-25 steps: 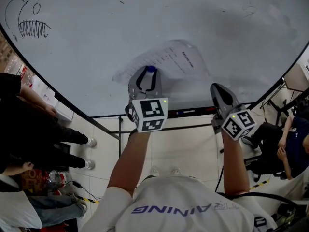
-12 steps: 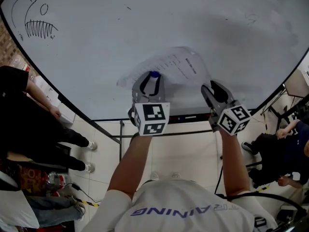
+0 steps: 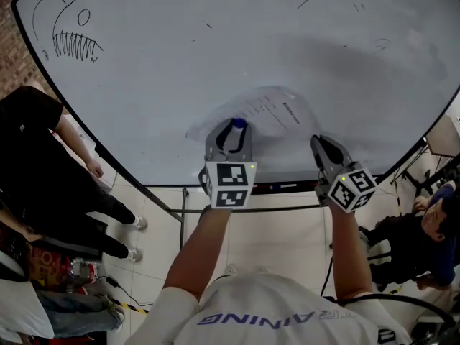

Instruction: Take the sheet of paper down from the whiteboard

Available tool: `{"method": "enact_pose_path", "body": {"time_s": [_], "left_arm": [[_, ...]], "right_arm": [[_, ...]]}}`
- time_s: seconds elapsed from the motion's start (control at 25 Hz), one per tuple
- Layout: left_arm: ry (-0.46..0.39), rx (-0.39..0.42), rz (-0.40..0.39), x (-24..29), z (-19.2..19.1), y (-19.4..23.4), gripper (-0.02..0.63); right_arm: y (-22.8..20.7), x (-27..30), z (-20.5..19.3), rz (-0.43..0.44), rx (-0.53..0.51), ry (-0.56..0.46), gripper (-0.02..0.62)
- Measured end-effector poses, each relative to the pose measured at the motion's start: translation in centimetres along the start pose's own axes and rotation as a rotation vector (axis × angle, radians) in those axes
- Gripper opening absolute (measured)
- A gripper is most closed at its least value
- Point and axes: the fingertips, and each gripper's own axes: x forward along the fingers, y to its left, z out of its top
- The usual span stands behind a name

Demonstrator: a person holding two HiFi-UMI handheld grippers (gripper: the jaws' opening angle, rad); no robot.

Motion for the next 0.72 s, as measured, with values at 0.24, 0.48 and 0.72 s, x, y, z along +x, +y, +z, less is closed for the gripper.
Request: {"method": "enact_pose_path", "body": {"time_s": [0.24,0.48,0.72], "left_arm": [[0.011,-0.089,-0.019,-2.0,-1.4,0.8,0.129],[0.065,-0.181,-0.023,-7.1,-4.5,2.2,0.129],[0.088,-0.245,0.014,-10.9,-7.1,3.9,0.129]], "right_arm": [[0.8,-1.3,0.3,-0.012,-0.018,-0.005,0.008],[1.3,-3.8,-1.3,-0.031,-0.009,0.051,0.008],[1.3,-6.5,-2.3,-0.069,-0.003,0.084,0.008]]}}
